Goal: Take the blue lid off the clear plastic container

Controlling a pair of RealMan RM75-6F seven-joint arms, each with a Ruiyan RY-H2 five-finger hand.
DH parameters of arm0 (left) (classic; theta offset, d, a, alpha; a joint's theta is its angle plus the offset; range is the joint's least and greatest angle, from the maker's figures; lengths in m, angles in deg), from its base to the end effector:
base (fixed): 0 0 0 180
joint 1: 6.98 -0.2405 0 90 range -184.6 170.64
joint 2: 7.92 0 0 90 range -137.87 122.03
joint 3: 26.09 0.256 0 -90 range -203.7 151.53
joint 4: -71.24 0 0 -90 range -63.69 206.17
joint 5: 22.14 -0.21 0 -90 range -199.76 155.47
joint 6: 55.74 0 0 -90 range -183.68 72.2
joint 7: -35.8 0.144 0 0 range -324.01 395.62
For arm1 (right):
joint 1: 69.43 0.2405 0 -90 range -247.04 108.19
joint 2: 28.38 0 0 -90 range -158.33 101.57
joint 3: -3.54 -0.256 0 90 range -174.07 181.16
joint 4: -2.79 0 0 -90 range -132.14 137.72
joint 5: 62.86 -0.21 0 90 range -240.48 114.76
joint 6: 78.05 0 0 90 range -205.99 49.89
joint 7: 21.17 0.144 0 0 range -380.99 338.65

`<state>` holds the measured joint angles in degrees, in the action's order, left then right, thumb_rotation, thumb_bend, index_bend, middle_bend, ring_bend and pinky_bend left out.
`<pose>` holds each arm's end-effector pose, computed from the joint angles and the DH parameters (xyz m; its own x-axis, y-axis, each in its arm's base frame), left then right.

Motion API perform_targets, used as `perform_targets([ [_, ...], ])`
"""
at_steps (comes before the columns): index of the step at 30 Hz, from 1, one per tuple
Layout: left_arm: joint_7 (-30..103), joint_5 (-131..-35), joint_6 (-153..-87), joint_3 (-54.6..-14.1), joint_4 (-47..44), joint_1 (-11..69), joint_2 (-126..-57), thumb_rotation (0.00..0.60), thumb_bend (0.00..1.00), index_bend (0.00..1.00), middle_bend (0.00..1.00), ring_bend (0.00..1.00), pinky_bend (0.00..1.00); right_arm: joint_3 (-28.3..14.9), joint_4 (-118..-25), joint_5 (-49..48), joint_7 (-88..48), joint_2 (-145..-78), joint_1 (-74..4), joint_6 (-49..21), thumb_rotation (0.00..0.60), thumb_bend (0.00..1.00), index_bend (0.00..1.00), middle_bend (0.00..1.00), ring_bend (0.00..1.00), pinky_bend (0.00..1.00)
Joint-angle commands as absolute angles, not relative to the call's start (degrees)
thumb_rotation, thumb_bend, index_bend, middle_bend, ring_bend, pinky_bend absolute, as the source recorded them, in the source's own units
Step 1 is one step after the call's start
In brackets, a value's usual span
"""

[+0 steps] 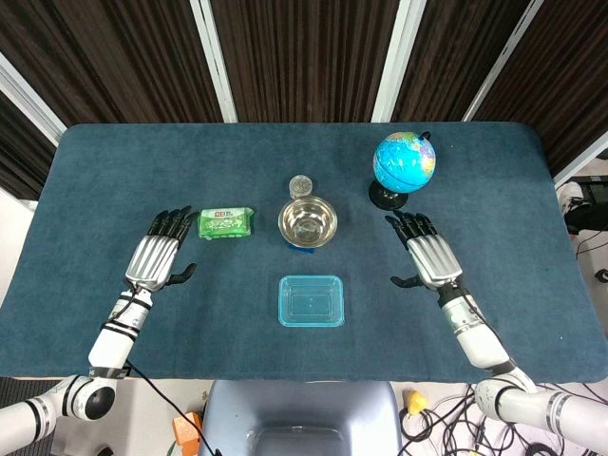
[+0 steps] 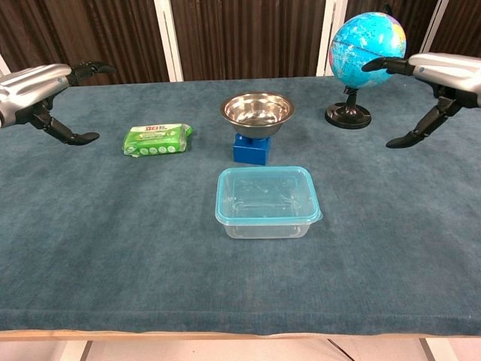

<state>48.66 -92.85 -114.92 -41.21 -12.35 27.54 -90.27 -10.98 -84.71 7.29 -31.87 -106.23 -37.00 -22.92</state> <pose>-0.1892 0.3548 0.0489 0.3920 0.1071 0.9137 0.8958 -0.2709 -0.3525 -0.2031 -0.3427 0.0580 0.3794 -0.1979 0.9038 -0.9106 -0.2528 0.3269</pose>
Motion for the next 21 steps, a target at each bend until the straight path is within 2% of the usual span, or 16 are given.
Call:
perform_targets([
  [1,50.0,-91.8,-115.3,-40.6,-13.9,27.3,-89.2,0.6,0.29,0.0,0.0,0.0,0.0,-10.5,-85.5,7.1,-30.7,-105.2,-37.2,-22.9,0.6,0.0,0.0,0.0,0.0,0.0],
  [12,49.1,-91.6,-113.5,-37.7,-23.4,26.7,-84.2,0.6,0.29,0.0,0.0,0.0,0.0,-8.3,-87.1,9.7,-29.2,-102.4,-38.3,-20.4,0.6,0.0,0.0,0.0,0.0,0.0],
  [17,39.9,-94.9,-109.7,-35.2,-27.1,26.8,-84.3,0.6,0.26,0.0,0.0,0.0,0.0,-5.4,-90.2,10.3,-30.9,-97.5,-40.5,-19.8,0.6,0.0,0.0,0.0,0.0,0.0],
  [21,35.1,-99.2,-107.6,-32.9,-26.8,27.7,-87.0,0.6,0.24,0.0,0.0,0.0,0.0,-2.7,-93.4,11.6,-31.8,-92.6,-43.5,-17.7,0.6,0.0,0.0,0.0,0.0,0.0],
])
